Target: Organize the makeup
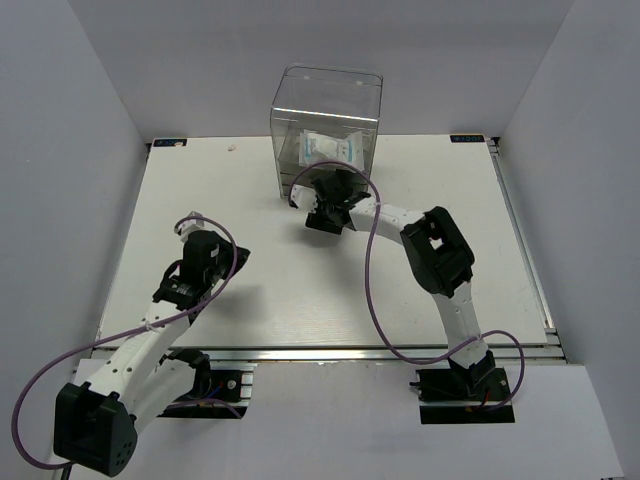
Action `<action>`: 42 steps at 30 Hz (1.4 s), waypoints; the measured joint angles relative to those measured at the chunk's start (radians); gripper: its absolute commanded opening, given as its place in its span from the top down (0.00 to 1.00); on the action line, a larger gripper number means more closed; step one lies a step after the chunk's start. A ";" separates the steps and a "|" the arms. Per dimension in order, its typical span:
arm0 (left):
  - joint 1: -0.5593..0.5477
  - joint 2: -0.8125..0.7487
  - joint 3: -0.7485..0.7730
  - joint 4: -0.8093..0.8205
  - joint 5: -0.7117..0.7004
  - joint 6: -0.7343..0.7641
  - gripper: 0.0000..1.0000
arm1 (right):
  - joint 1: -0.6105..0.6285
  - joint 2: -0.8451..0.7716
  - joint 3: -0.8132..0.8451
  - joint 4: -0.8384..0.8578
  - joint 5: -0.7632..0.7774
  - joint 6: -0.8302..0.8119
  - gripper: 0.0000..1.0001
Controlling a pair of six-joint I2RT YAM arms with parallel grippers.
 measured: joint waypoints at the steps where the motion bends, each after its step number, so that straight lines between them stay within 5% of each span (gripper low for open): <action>1: 0.000 -0.003 0.000 0.000 0.000 0.000 0.89 | 0.001 -0.001 -0.006 0.012 0.007 0.000 0.12; 9: 0.003 -0.013 0.000 0.000 0.002 -0.003 0.82 | 0.005 -0.029 -0.080 0.114 0.032 -0.003 0.11; 12: 0.003 -0.021 0.000 0.000 0.003 -0.001 0.67 | -0.003 -0.058 -0.108 0.096 -0.004 0.002 0.11; 17: 0.003 -0.044 0.000 0.005 0.010 -0.002 0.22 | -0.011 -0.186 -0.200 0.013 -0.105 0.035 0.11; 21: 0.003 -0.047 0.000 0.023 0.025 0.000 0.02 | -0.012 -0.365 -0.272 -0.034 -0.205 0.101 0.11; 27: 0.004 -0.044 0.001 0.055 0.070 0.008 0.02 | -0.058 -0.641 -0.349 -0.064 -0.361 0.253 0.11; 34: 0.004 -0.045 0.003 0.079 0.131 0.036 0.02 | -0.363 -0.806 -0.402 -0.135 -0.521 0.487 0.11; 42: 0.004 -0.047 0.043 0.105 0.217 0.083 0.02 | -0.486 -1.021 -0.532 -0.164 -0.528 0.634 0.11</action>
